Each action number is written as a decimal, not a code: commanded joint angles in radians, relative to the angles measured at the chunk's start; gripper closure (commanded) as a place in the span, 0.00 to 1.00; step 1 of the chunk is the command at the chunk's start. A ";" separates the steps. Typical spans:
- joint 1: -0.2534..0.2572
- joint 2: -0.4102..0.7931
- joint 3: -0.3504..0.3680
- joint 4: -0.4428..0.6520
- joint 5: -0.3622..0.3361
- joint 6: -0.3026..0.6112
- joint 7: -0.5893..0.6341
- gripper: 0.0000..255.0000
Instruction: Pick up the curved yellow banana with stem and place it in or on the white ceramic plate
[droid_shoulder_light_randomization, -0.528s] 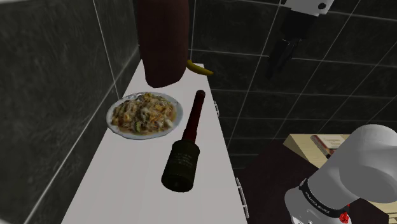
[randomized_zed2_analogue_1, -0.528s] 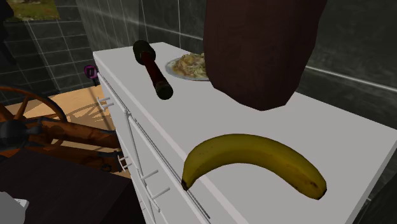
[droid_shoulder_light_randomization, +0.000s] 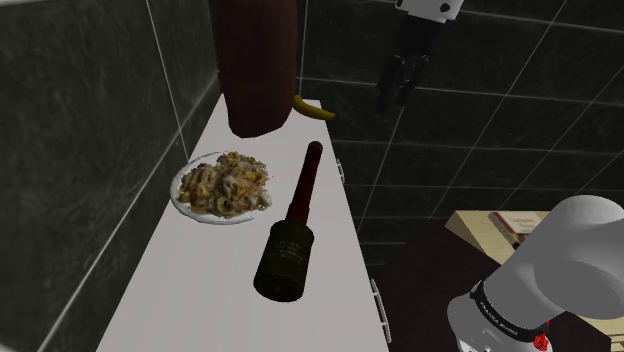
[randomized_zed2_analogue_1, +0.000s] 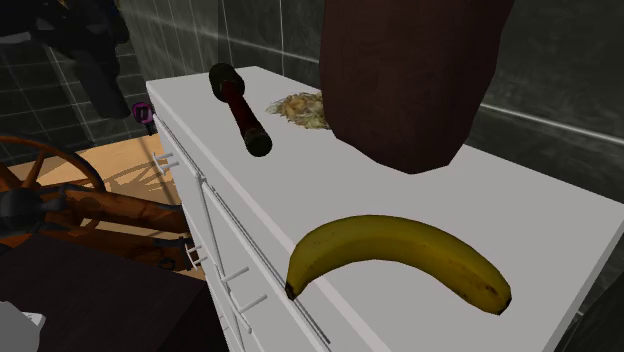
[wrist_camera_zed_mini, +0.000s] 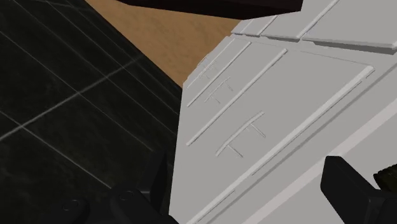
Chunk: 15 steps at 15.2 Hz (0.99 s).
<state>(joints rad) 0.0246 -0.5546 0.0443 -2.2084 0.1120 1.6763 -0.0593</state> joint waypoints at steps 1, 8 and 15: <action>0.002 0.085 0.003 0.058 0.005 0.024 0.000 0.00; 0.012 0.369 0.016 0.293 0.019 0.063 0.004 0.00; 0.023 0.640 0.027 0.579 0.023 0.041 0.015 0.00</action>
<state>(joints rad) 0.0466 0.0502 0.0710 -1.6674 0.1350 1.7205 -0.0444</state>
